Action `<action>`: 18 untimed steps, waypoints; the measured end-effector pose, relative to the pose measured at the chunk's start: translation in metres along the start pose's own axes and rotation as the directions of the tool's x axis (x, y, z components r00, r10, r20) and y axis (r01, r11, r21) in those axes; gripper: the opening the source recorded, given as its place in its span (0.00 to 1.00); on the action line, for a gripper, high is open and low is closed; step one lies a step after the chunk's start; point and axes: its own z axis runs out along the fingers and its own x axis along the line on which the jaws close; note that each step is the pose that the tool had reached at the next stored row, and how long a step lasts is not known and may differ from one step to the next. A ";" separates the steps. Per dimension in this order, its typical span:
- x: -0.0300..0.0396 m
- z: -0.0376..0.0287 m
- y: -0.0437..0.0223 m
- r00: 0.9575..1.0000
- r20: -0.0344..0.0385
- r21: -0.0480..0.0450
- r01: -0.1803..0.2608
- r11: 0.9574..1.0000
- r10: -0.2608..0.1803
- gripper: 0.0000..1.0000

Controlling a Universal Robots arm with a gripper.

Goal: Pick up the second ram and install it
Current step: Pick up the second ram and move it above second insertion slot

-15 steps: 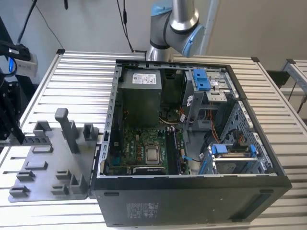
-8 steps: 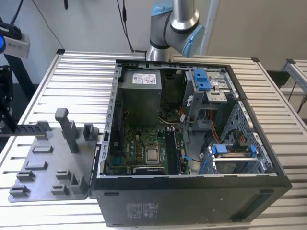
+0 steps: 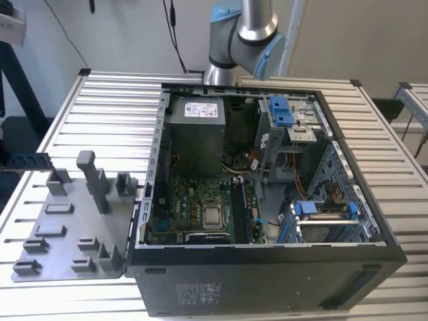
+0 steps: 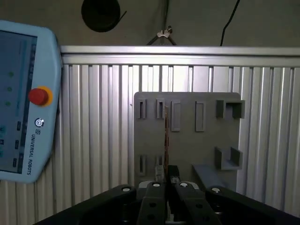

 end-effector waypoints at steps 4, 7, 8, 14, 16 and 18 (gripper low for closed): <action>0.0002 -0.0181 -0.0001 1.000 0.000 0.000 0.000 1.000 0.000 0.14; 0.0003 -0.0287 -0.0002 1.000 0.000 0.000 0.000 1.000 0.000 0.14; 0.0003 -0.0286 -0.0002 1.000 0.000 0.000 0.000 1.000 0.000 0.14; 0.0003 -0.0287 -0.0002 1.000 0.000 0.000 0.000 1.000 0.000 0.14; 0.0003 -0.0287 -0.0002 1.000 0.000 0.000 0.000 1.000 0.000 0.14; 0.0002 -0.0290 -0.0009 1.000 0.000 0.000 0.000 1.000 0.000 0.14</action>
